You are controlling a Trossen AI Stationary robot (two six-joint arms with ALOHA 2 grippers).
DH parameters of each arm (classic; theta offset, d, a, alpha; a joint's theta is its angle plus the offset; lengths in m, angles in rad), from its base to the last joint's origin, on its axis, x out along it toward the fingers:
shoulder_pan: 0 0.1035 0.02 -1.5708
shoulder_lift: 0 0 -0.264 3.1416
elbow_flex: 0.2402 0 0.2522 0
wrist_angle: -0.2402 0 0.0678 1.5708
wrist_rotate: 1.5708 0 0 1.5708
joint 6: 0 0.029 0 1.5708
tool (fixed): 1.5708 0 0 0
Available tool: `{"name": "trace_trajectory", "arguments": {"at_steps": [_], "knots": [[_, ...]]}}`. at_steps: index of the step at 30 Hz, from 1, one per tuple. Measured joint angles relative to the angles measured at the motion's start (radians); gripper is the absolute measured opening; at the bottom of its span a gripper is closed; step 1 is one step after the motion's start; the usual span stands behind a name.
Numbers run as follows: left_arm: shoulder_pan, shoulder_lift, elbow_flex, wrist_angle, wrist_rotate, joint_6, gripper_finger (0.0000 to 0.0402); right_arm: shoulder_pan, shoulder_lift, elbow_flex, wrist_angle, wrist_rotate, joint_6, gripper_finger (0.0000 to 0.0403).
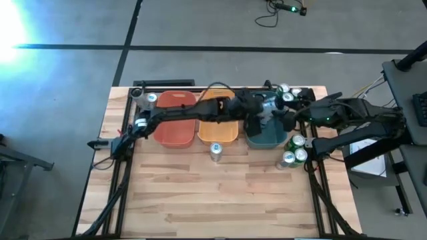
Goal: Sort soda cans
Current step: Put the white/blue soda can into the blue bin
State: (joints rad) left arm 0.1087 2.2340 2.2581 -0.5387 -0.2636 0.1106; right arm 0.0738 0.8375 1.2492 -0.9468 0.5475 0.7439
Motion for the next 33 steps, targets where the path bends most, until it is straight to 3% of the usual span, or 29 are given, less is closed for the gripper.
{"name": "trace_trajectory", "arguments": {"at_steps": [5,14,26,33], "knots": [[-0.048,0.032,0.000,0.023,-0.048,0.004,0.0227,0.000,0.000,-0.012,-0.091,0.000,0.112,0.0375],[-0.083,0.051,0.000,0.099,-0.109,-0.019,0.0227,0.000,0.009,-0.022,-0.098,-0.084,0.227,0.0366],[-0.092,0.051,0.000,0.101,-0.156,0.076,0.0230,0.000,0.026,-0.022,-0.094,-0.108,0.260,0.0250],[-0.095,0.007,0.004,0.037,-0.152,0.033,0.0349,-0.009,0.062,-0.018,-0.139,-0.106,0.215,0.0250]]}}
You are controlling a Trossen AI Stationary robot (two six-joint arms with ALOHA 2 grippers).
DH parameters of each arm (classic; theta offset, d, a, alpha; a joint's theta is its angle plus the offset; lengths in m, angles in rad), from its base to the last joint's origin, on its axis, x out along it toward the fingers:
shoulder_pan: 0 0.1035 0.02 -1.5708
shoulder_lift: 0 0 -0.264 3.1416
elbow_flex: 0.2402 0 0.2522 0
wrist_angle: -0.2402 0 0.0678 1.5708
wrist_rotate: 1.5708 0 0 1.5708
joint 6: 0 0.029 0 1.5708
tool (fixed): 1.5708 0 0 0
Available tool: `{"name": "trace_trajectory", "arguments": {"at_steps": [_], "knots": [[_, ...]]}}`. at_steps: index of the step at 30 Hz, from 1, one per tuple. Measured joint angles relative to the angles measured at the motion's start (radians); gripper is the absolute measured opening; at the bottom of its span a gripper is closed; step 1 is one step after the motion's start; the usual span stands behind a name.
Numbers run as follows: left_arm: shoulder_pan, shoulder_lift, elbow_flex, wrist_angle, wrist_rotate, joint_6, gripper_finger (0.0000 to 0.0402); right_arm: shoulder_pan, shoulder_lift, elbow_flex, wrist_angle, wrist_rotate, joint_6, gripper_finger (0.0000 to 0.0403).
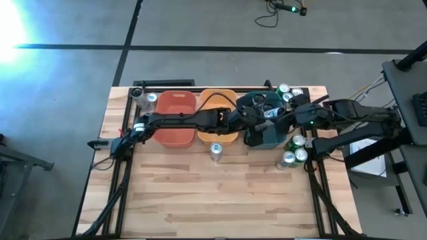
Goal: Sort soda cans
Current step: Put the white/blue soda can into the blue bin
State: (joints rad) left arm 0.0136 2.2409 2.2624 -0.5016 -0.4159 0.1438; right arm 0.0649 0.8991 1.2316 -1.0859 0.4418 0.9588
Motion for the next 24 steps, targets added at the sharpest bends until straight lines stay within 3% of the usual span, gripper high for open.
{"name": "trace_trajectory", "arguments": {"at_steps": [5,14,24], "knots": [[0.023,-0.027,-0.002,-0.200,-0.051,0.008,0.0360,-0.027,0.031,0.006,-0.045,-0.005,-0.002,0.0250],[0.064,-0.138,-0.005,-0.441,-0.198,0.049,0.0306,-0.033,0.187,0.006,-0.091,-0.022,-0.059,0.0250],[0.143,-0.377,-0.005,-0.549,-0.204,-0.012,0.0281,-0.082,0.372,0.047,-0.088,-0.026,-0.216,0.0250]]}}
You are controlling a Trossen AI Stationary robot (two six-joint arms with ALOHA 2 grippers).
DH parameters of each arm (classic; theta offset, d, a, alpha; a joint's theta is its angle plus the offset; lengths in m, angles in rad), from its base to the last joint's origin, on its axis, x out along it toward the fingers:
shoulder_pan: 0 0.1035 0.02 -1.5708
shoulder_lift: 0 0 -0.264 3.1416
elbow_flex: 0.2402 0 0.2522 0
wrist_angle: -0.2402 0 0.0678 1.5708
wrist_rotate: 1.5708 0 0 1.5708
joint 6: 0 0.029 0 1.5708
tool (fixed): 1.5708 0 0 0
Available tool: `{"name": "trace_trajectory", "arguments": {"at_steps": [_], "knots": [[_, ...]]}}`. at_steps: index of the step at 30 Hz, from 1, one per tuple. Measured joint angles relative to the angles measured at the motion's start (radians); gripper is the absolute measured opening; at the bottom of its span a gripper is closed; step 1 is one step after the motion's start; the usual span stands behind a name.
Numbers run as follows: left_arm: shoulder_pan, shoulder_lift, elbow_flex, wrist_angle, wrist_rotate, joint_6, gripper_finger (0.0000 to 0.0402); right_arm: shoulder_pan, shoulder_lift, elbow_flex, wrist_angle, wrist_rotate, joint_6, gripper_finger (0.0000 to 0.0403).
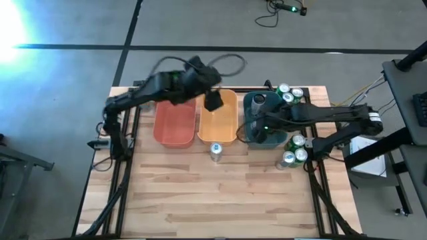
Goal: Sort soda cans
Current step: Put the white/blue soda can into the blue bin
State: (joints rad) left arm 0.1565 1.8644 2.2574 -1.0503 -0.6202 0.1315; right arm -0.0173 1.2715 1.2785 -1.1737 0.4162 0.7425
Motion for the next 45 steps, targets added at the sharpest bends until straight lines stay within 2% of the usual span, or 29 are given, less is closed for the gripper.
{"name": "trace_trajectory", "arguments": {"at_steps": [9,15,21,23,26,28,37,45], "knots": [[0.063,-0.162,0.000,-0.203,-0.003,-0.180,0.0281,-0.102,0.114,0.011,0.009,-0.084,-0.076,0.0251],[0.089,-0.241,-0.001,-0.361,-0.020,-0.290,0.0281,-0.155,0.154,0.011,0.088,-0.139,-0.124,0.0251],[0.116,-0.320,-0.024,-0.412,-0.021,-0.375,0.0281,-0.191,0.213,0.011,0.103,-0.165,-0.168,0.0251],[0.126,-0.353,-0.044,-0.423,-0.056,-0.400,0.0281,-0.202,0.229,0.011,0.107,-0.176,-0.177,0.0251],[0.142,-0.403,-0.095,-0.441,-0.131,-0.447,0.0281,-0.215,0.240,0.011,0.126,-0.183,-0.199,0.0251],[0.163,-0.442,-0.139,-0.441,-0.139,-0.497,0.0281,-0.227,0.242,0.011,0.133,-0.191,-0.210,0.0251],[0.300,-0.582,-0.392,-0.457,-0.019,-0.690,0.0291,-0.279,0.242,0.011,0.136,-0.242,-0.270,0.0277],[0.372,-0.633,-0.581,-0.445,0.053,-0.709,0.0298,-0.290,0.249,0.010,0.136,-0.244,-0.343,0.0273]]}}
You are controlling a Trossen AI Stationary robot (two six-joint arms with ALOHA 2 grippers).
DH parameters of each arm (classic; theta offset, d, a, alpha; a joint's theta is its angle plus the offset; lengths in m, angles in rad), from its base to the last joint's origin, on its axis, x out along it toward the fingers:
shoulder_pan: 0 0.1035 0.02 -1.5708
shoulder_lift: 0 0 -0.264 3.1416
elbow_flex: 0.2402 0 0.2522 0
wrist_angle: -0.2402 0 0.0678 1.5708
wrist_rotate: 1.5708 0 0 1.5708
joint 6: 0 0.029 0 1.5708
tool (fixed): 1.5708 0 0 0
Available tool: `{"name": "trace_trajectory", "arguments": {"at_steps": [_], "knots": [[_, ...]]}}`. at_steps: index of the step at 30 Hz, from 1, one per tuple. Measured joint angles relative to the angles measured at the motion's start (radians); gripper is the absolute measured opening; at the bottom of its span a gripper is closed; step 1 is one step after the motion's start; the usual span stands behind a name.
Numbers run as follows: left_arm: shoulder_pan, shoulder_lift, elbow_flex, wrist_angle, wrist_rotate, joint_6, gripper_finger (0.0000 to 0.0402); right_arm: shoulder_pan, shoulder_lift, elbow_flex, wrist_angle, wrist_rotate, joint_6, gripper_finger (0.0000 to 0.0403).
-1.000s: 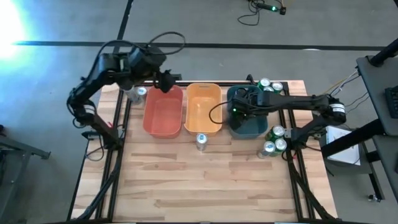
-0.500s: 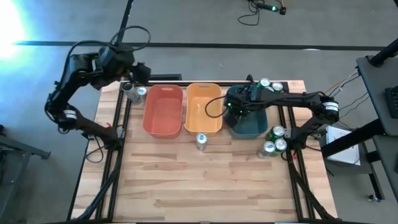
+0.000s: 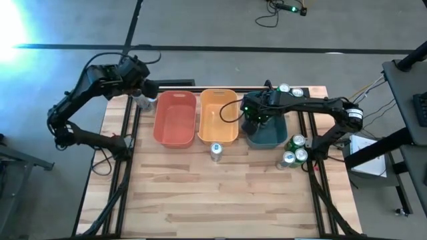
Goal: Sort soda cans
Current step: Put the white/blue soda can into the blue bin
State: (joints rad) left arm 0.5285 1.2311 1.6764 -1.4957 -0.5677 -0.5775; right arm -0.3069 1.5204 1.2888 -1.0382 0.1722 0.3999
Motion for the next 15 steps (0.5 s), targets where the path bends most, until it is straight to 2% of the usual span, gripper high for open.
{"name": "trace_trajectory", "arguments": {"at_steps": [6,15], "knots": [[-0.001,-0.008,-0.032,0.014,0.010,0.001,0.0299,-0.002,0.000,0.000,-0.001,0.004,-0.056,0.0303],[0.000,-0.017,0.001,0.018,0.003,-0.009,0.0299,-0.002,-0.004,0.000,-0.003,0.011,-0.122,0.0334]]}}
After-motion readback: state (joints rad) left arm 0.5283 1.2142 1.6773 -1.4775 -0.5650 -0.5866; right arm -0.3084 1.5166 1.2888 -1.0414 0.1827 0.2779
